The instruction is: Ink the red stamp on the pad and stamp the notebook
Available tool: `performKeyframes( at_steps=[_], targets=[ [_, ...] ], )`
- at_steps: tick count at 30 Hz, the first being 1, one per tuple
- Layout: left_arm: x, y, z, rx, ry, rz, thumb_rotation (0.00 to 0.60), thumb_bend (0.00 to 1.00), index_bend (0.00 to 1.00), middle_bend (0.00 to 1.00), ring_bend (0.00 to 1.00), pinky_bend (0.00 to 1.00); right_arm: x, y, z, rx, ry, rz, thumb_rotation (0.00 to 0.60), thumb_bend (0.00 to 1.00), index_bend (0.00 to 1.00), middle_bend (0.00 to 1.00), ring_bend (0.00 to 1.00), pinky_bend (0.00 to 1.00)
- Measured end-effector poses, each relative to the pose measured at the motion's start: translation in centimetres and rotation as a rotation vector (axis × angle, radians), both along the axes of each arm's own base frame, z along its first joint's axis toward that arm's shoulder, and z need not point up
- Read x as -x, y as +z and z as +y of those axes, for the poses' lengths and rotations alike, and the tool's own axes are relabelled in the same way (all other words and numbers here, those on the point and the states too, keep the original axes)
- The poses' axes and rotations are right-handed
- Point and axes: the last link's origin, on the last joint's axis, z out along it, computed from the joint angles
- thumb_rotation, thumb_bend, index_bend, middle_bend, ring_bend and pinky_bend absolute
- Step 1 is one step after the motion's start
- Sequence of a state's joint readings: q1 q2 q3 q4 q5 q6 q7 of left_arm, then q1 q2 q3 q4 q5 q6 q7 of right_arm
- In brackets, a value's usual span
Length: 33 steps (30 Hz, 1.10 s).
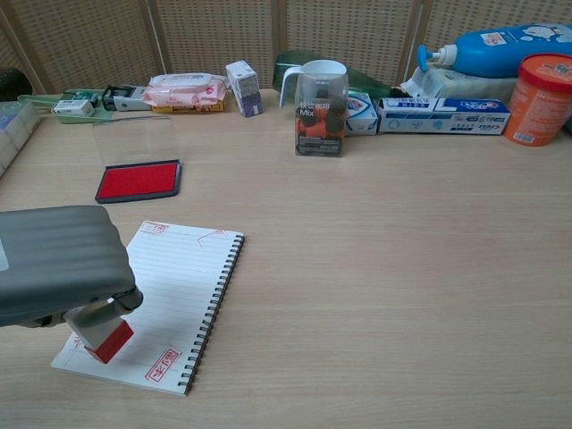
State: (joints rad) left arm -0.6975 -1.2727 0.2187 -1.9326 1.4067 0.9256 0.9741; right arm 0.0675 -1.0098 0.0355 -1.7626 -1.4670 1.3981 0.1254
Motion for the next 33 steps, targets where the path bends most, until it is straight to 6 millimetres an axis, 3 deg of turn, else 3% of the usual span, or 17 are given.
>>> performKeyframes(
  at_steps=[33],
  targets=[
    [1.6, -1.1, -0.6, -0.052, 0.028, 0.099, 0.6, 0.36, 0.67, 1.0, 1.0, 1.0, -0.3, -0.3, -0.2, -0.004, 0.002, -0.002, 0.434, 0.0, 0.0, 0.0, 0.0, 0.0]
  ],
)
